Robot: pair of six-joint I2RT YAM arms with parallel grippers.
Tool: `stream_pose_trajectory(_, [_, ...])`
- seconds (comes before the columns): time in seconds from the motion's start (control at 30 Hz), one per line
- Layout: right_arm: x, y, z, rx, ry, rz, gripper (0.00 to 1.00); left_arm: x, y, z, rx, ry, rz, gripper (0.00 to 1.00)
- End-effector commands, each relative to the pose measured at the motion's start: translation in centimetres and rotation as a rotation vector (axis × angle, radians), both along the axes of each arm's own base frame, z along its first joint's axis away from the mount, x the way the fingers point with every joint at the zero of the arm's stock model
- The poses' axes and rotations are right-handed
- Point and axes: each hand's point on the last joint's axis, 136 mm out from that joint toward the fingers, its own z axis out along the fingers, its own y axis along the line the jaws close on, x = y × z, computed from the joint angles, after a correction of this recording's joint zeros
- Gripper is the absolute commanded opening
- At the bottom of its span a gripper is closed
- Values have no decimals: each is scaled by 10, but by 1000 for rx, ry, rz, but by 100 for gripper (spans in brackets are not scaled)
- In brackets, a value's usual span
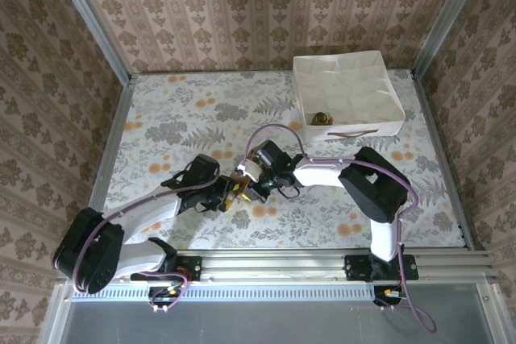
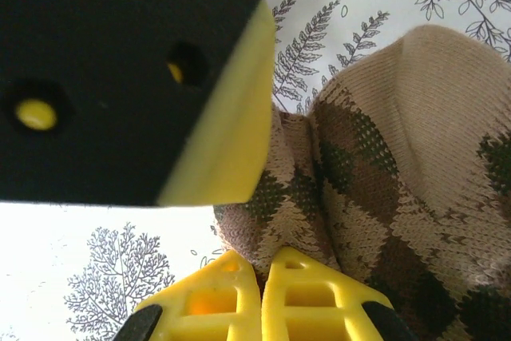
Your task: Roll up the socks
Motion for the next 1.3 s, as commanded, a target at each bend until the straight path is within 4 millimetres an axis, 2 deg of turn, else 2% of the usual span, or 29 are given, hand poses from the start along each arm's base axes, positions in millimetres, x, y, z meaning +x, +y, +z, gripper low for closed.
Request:
stream_pose_trajectory(0.0, [-43,-67,-77,-308,291,-85,0,5,-5,-6,0,-19,-5,49])
stream_pose_trajectory(0.2, [-40,-68,-80,-292,410,-139,0,4,-2,-22,39,13,-4,48])
stream_pose_trajectory(0.27, [-39,-66,-80,-281,431,-149,0,-1,1,-32,68,54,-3,44])
stream_pose_trajectory(0.33, [-38,-64,-78,-273,431,-146,0,-10,6,-43,99,109,-3,38])
stream_pose_trajectory(0.43, [-36,-60,-73,-250,413,-128,0,-32,16,-57,154,228,-16,23])
stream_pose_trajectory(0.53, [-36,-54,-61,-214,352,-73,2,-55,24,-66,188,348,-17,0])
stream_pose_trajectory(0.63, [-28,-44,-33,-142,158,-23,23,-68,34,-64,227,406,4,0])
stream_pose_trajectory(0.73, [-17,-37,12,-62,-242,-3,39,-76,46,-52,283,431,31,0])
stream_pose_trajectory(0.8, [-24,-34,35,-34,-475,42,52,-80,53,-44,317,449,49,0])
stream_pose_trajectory(0.83, [-28,-32,40,-48,-550,64,54,-80,55,-41,324,450,53,0])
stream_pose_trajectory(0.9, [-38,-29,42,-110,-627,117,58,-81,55,-38,328,467,60,0])
stream_pose_trajectory(1.03, [-48,-20,40,-212,-822,172,59,-80,51,-37,323,486,50,0])
stream_pose_trajectory(1.27, [-60,9,39,-242,-901,278,57,-77,48,-39,326,493,38,0])
